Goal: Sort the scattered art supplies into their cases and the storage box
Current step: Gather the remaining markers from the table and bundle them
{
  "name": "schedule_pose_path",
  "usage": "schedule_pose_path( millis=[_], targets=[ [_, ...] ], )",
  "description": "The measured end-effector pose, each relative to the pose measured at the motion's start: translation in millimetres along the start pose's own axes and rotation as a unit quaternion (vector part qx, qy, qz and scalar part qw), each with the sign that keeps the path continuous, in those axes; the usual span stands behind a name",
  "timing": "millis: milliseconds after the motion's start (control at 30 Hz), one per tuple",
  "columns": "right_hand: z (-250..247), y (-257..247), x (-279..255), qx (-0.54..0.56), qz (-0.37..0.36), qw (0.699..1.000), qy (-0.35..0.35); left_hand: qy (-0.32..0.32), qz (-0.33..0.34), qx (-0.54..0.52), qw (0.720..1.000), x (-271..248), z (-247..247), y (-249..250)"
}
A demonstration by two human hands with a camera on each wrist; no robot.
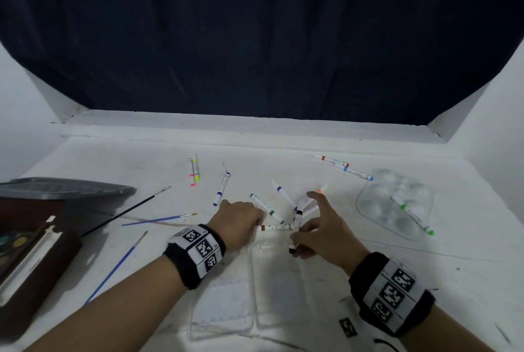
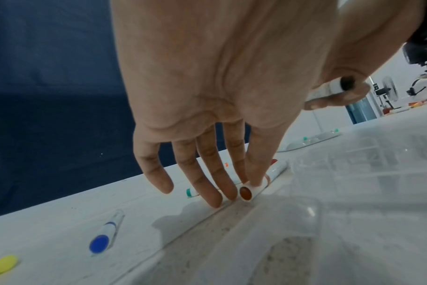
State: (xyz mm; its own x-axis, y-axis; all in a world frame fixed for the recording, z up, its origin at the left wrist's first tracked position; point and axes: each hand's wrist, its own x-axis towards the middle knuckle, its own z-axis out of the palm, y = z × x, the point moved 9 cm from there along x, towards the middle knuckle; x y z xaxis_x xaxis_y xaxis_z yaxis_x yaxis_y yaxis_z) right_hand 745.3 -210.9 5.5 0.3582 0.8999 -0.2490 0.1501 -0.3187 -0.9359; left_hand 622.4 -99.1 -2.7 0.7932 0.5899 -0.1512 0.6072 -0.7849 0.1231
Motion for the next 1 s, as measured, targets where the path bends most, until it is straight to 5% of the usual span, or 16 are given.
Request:
schedule_pose_path(
  millis=[200, 300, 433, 600, 700, 1000],
  targets=[
    [17, -2, -7, 0.006, -0.007, 0.999, -0.036, 0.039, -0.011, -0.085, 0.996, -22, -12, -15],
    [30, -11, -14, -0.004, -0.027, 0.998, -0.049, 0.133, -0.013, -0.187, 0.973, -51, -44, -32],
    [56, -22, -23, -0.028, -0.057, 0.994, -0.087, 0.249, -0.06, -0.335, 0.907, -112, -80, -63],
    [85, -25, -29, -0.07, -0.085, 0.988, -0.109, 0.284, -0.105, -0.525, 0.795, -179, -81, -81],
    [99, -27, -30, -0.114, -0.108, 0.982, -0.109, 0.262, -0.115, -0.586, 0.758, -196, -58, -90],
    [144, -17, -38, -0.14, -0.078, 0.974, -0.157, 0.145, -0.116, -0.518, 0.835, -166, -11, -97]
  ],
)
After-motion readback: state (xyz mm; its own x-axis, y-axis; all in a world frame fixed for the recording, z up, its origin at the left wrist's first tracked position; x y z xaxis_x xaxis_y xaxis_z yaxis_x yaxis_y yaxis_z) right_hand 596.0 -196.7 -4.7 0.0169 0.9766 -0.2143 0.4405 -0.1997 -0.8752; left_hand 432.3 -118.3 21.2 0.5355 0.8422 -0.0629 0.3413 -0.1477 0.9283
